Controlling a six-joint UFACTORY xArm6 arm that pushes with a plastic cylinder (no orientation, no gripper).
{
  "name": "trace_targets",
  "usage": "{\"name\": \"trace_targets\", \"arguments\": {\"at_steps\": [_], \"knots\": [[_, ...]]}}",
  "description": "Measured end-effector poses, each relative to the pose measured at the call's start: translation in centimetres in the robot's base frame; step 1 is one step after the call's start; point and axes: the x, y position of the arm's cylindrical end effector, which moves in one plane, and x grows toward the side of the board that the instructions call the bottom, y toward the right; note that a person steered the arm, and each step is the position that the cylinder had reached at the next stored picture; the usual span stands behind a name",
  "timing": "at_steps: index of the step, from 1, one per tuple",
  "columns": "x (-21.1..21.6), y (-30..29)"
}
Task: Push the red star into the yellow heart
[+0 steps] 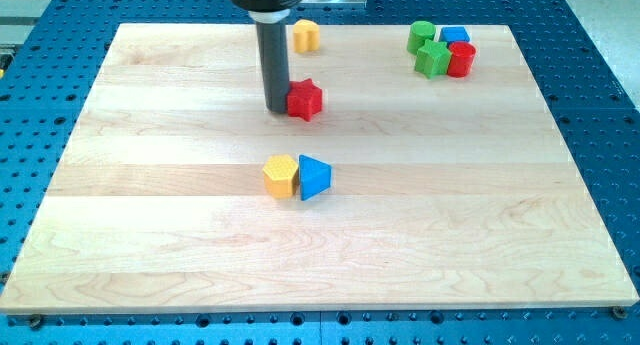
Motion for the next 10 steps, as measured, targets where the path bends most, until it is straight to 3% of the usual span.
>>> {"name": "trace_targets", "arguments": {"at_steps": [1,3,5,8,9,10], "knots": [[4.8,-1.9],[-4.2,3.8],[-1.1,7.0],[-8.4,7.1],[-7.7,4.8],[-2.1,4.7]]}}
